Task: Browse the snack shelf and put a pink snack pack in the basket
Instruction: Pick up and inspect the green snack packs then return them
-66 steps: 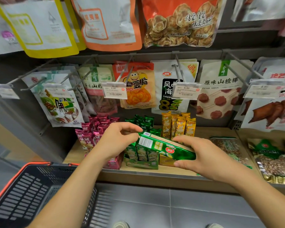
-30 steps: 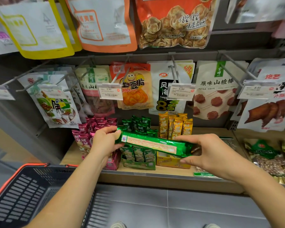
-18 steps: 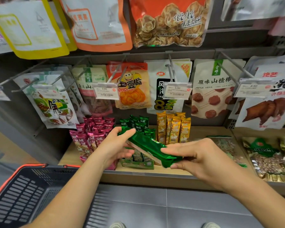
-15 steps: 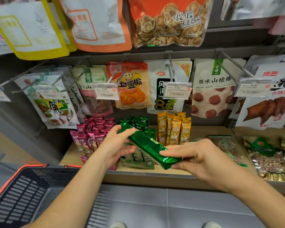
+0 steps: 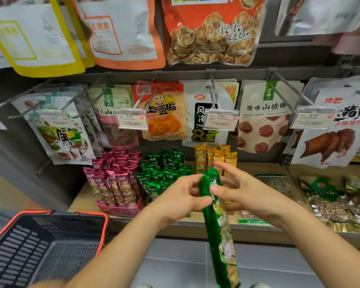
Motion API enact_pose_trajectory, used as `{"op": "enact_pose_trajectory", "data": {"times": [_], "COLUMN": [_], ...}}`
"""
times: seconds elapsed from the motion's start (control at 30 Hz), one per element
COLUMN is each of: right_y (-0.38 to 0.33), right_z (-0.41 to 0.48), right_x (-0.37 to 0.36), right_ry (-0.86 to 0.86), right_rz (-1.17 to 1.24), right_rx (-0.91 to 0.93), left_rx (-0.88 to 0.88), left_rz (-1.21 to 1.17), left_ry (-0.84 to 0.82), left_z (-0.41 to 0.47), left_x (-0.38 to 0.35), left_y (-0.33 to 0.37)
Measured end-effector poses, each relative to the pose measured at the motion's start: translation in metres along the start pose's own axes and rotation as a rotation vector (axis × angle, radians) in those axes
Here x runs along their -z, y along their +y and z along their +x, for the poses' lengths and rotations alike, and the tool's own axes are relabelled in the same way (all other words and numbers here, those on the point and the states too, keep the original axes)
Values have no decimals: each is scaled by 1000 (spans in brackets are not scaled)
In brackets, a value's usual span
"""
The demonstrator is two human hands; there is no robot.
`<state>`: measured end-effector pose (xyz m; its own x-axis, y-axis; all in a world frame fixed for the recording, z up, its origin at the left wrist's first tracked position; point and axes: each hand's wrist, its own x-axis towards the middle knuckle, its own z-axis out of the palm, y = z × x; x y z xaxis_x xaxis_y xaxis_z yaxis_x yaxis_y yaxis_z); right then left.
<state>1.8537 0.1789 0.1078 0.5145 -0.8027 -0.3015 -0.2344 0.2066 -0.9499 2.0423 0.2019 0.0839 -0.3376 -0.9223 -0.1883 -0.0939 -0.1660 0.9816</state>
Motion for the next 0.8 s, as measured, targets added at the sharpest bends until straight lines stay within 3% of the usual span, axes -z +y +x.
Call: {"op": "enact_pose_trajectory", "data": {"times": [0.13, 0.27, 0.43, 0.8], "right_y": [-2, 0, 5, 7], "right_z": [5, 12, 16, 15], "right_x": [-6, -2, 0, -4], "right_ry": [-45, 16, 208, 521], "right_rz": [53, 13, -12, -656], "right_rx": [48, 69, 216, 432], "left_rx": [-52, -94, -9, -252], "left_rz": [25, 374, 184, 1146], "left_ry": [112, 305, 175, 210], "left_z": [2, 5, 10, 42], "left_x": [-4, -1, -2, 18], "left_y": [1, -3, -9, -12]}}
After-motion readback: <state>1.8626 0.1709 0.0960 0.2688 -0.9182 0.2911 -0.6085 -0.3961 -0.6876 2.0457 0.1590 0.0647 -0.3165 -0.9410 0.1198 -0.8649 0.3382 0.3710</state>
